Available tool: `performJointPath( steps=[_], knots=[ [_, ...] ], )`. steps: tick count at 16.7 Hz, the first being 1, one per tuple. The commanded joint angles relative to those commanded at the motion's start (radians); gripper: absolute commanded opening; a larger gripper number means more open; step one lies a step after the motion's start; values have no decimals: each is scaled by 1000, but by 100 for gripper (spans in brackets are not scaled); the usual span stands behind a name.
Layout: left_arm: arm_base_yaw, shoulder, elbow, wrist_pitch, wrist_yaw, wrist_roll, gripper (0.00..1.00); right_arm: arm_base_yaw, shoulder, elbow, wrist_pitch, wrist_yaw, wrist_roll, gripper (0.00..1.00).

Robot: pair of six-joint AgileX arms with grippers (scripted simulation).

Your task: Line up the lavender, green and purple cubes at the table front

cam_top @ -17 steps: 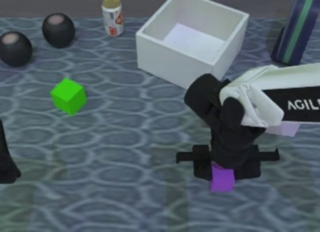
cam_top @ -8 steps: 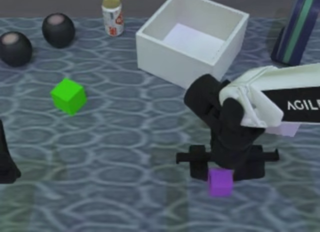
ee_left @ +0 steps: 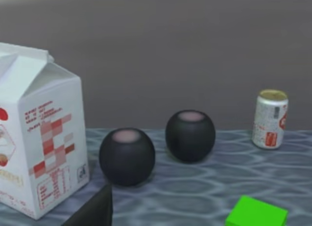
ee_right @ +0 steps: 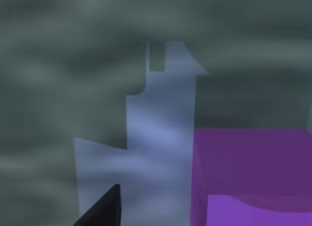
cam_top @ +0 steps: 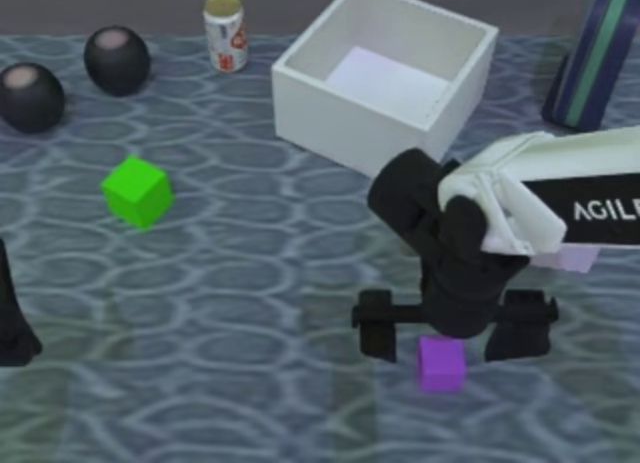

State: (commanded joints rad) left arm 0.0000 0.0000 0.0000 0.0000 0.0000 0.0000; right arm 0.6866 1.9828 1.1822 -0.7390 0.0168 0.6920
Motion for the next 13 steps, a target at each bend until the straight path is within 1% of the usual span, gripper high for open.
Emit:
performJointPath(
  steps=[5,11,13],
  knots=[
    [0,0,0,0,0,0,100,0,-8,12,-17,0,0,100],
    [0,0,0,0,0,0,100,8,-96,117,-223,0,2,100],
    [0,0,0,0,0,0,100,10,-118,138,-256,-1,0,100]
  ],
)
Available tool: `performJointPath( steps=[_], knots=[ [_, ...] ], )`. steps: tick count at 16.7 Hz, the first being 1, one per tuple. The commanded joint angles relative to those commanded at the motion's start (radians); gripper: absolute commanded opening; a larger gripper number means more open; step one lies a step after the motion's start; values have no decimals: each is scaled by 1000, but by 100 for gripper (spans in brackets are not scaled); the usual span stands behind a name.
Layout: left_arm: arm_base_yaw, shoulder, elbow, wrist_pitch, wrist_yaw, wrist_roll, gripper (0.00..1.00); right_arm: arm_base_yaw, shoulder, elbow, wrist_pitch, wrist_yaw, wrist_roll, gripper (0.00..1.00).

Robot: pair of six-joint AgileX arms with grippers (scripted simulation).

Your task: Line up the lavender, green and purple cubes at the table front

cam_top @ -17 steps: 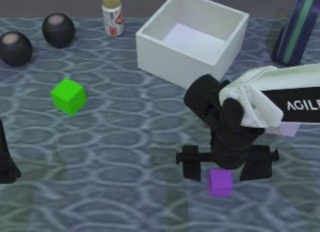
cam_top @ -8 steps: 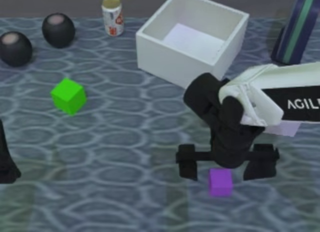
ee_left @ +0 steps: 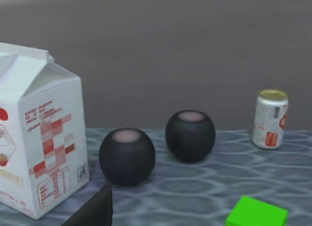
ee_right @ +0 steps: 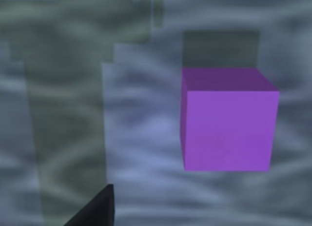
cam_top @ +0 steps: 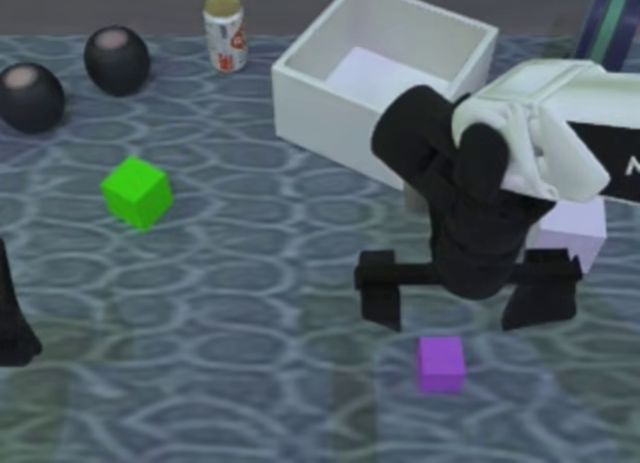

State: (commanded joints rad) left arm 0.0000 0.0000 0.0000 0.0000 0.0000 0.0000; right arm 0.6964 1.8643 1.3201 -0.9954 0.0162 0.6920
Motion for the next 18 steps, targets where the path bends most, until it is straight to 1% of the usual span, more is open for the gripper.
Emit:
performJointPath(
  steps=[6,9,13,18],
  knots=[
    [-3,9,8,-7,2,2,100,-5,-4,-6,6,0,-3,100],
    [-24,97,83,-74,16,21,100,-6,-64,-52,47,-2,-28,100],
    [-67,359,278,-260,40,70,100,-19,-237,-195,149,-8,-98,100],
    [-121,842,615,-582,60,155,100,-82,-553,-483,307,-14,-227,100]
  ],
)
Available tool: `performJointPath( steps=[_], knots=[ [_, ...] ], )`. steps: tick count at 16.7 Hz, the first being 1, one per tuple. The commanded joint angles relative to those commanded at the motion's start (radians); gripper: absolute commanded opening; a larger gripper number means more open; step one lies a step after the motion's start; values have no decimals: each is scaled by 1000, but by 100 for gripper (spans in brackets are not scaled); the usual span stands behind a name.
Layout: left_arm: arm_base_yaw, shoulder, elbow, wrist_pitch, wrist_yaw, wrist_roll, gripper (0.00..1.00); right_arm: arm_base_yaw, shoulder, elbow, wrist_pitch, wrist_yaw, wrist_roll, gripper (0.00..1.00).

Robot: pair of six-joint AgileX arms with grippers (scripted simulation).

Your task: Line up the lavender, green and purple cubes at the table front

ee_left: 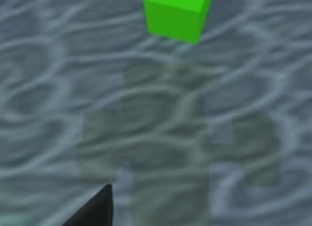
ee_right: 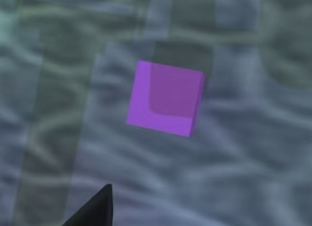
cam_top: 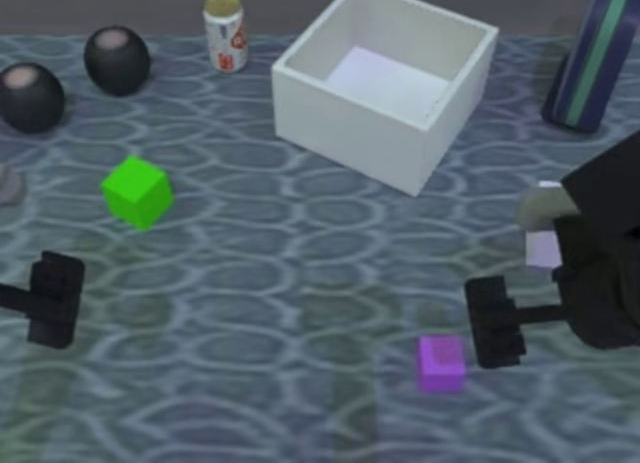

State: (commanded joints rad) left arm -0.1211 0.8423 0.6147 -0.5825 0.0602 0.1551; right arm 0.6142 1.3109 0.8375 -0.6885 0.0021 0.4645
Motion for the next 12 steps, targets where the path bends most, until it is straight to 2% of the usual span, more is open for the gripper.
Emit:
performJointPath(
  steps=[7,12],
  knots=[
    [-48,752,557,-451,-2,131,100,-187,-543,-458,231,-3,-213,100],
    [-53,1192,993,-648,-20,205,100,-371,-930,-694,415,-2,-345,100]
  ],
)
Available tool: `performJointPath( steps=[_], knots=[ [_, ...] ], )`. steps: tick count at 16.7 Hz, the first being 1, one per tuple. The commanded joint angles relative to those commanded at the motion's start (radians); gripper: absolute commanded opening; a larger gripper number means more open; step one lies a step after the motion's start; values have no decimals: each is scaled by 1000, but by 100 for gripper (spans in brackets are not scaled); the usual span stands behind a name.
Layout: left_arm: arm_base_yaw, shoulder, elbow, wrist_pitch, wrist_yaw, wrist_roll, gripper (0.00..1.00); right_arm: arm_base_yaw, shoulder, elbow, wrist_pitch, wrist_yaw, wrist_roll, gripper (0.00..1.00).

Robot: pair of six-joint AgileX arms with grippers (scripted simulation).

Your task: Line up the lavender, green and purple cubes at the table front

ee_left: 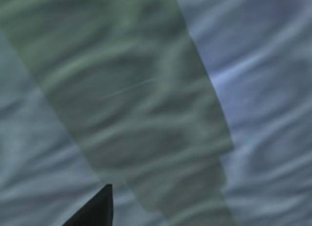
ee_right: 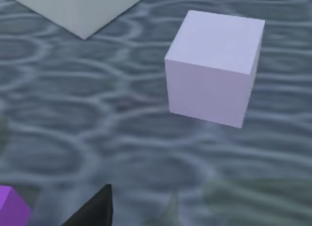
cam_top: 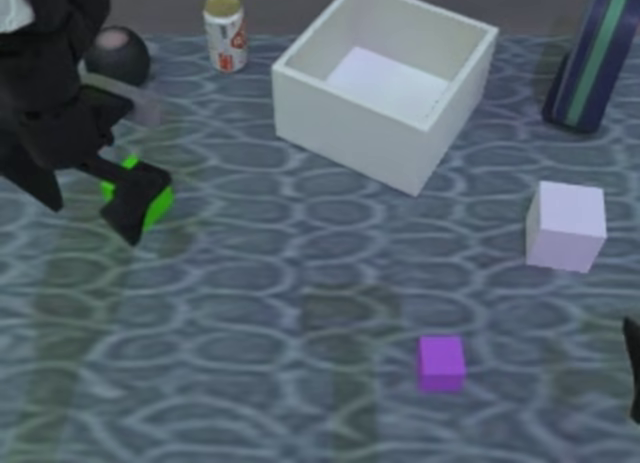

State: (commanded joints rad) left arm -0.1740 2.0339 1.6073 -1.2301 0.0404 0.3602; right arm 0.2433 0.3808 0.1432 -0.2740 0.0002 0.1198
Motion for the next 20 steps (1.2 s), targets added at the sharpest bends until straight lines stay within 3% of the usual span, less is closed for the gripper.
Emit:
performJointPath(
  steps=[8,16,20],
  knots=[
    [21,354,484,-56,-33,58,100,-219,-362,-139,256,0,-114,100],
    [18,368,505,-50,-35,60,100,-233,-381,-143,274,0,-120,100],
    [22,398,426,58,-35,60,100,-233,-381,-143,274,0,-120,100]
  ],
)
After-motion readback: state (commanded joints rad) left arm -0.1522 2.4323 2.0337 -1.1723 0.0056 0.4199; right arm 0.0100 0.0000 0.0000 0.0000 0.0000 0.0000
